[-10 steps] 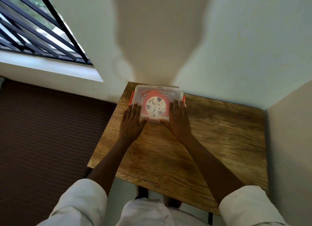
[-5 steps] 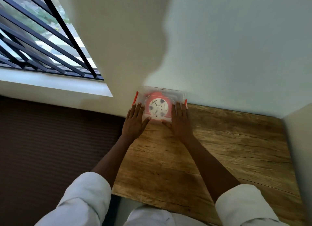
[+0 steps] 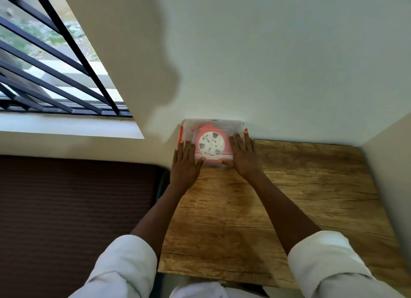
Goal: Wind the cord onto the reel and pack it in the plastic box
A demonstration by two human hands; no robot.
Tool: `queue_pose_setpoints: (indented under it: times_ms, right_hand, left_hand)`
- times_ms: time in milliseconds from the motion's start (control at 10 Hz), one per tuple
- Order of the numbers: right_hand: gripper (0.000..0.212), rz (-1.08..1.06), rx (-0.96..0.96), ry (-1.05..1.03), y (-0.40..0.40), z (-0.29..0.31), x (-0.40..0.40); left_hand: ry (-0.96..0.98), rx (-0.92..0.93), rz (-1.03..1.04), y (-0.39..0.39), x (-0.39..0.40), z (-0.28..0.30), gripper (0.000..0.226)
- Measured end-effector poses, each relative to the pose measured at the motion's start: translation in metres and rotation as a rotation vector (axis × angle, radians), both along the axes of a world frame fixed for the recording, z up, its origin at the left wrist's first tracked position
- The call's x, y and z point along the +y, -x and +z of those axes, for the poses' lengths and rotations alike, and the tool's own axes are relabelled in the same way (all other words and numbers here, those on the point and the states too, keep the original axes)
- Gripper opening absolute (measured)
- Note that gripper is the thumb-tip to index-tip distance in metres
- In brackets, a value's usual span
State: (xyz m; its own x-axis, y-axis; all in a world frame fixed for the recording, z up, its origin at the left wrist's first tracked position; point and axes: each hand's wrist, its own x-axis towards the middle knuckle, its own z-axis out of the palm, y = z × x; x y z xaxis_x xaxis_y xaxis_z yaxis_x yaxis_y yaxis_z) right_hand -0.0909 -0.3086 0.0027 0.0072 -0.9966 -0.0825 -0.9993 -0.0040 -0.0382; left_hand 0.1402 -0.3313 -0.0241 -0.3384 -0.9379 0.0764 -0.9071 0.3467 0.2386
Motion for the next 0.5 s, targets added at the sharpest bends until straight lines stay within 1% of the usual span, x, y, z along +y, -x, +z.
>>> queue_pose_setpoints:
  times_ms: [100,200,300,400,500]
  right_hand:
    - [0.103,-0.051,-0.024,0.075,-0.005,0.001,0.010]
    - [0.103,-0.082,-0.066,0.160,-0.015,-0.004,0.026]
    - [0.099,-0.108,-0.143,0.179,-0.020,-0.013,0.048]
    - [0.092,-0.139,-0.209,0.158,-0.017,-0.021,0.078]
    - [0.089,-0.178,-0.272,0.107,-0.003,-0.033,0.107]
  left_hand:
    - [0.034,-0.038,0.015,-0.002,0.004,0.002,0.070]
    - [0.048,-0.012,0.008,-0.006,0.016,0.003,0.070]
    - [0.042,0.027,-0.025,-0.010,0.034,-0.008,0.072]
    - [0.009,0.026,-0.053,-0.014,0.059,-0.014,0.073]
    - [-0.017,0.041,-0.074,-0.014,0.083,-0.023,0.073]
